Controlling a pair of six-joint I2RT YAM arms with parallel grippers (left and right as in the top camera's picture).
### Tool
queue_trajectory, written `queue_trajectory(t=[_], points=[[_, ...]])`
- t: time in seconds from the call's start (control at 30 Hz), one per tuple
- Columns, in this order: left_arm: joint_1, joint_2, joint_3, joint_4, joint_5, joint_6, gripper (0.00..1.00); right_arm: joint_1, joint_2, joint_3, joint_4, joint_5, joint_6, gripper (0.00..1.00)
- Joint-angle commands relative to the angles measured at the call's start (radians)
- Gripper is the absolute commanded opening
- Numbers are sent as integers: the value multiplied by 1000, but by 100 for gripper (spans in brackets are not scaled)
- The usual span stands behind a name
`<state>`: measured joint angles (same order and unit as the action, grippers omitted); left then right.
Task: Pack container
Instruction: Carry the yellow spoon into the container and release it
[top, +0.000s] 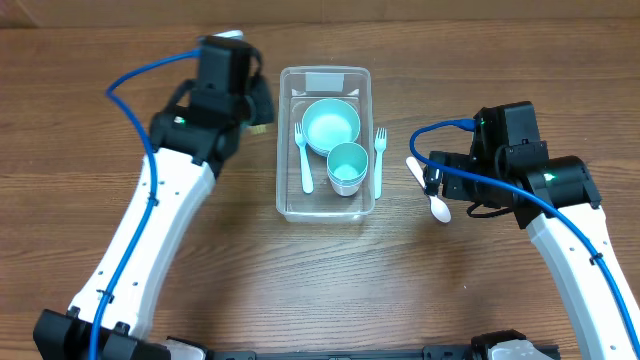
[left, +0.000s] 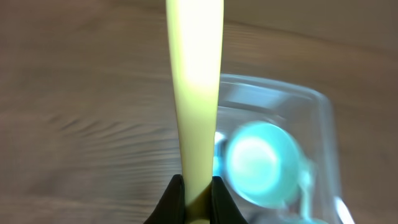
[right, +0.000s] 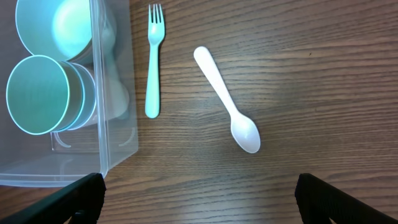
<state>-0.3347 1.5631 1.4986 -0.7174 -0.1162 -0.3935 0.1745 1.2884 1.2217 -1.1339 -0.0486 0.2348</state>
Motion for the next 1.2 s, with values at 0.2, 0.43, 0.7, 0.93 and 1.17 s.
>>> queue_trajectory(t=[0.2, 0.43, 0.7, 0.93, 1.17], points=[[-139, 195, 18, -46, 100, 42, 4, -2, -7, 2, 6, -5, 0, 100], [-137, 280, 17, -102, 63, -88, 4, -2, -7, 2, 6, -5, 0, 100], [-136, 281, 17, -128, 5, -161, 11, -2, -7, 2, 6, -5, 0, 100], [-136, 235, 108, -216, 8, -161, 93, -2, -7, 2, 6, -5, 0, 100], [-104, -38, 177, -414, -104, -78, 100, -2, -7, 2, 6, -5, 0, 100]])
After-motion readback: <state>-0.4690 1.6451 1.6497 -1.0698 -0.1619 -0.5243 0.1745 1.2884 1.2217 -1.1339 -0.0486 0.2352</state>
